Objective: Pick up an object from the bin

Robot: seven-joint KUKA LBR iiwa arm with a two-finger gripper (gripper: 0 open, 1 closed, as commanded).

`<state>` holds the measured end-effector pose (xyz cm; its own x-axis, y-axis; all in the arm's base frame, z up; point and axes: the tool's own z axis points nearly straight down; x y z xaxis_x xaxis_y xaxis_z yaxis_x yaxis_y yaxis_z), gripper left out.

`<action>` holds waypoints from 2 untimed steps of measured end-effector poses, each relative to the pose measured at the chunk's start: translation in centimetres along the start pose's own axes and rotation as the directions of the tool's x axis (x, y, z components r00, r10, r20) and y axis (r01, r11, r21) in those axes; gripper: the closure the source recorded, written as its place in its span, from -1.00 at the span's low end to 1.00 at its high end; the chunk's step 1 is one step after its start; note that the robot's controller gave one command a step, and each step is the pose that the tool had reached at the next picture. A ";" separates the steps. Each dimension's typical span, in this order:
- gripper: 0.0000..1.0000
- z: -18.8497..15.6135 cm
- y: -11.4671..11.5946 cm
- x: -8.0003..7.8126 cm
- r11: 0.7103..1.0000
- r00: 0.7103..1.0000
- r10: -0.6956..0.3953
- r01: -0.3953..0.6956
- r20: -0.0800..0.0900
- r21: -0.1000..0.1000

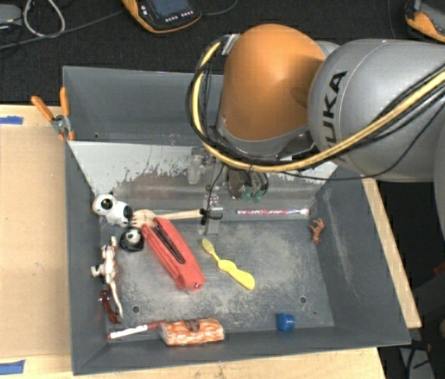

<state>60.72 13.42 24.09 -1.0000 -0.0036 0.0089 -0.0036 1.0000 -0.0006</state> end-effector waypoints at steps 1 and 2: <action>-1.00 -0.5 -0.1 -0.1 1.000 1.000 0.003 -0.003 0.009 -0.001; -1.00 6.4 1.6 -0.5 0.999 0.999 0.039 -0.039 0.010 -0.003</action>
Offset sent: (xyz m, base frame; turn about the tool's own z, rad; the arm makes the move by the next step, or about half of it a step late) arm 0.0034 0.0226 -0.0916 0.0528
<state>61.11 15.05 17.68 -0.9994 0.0357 -0.0016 0.0357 0.9994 0.0016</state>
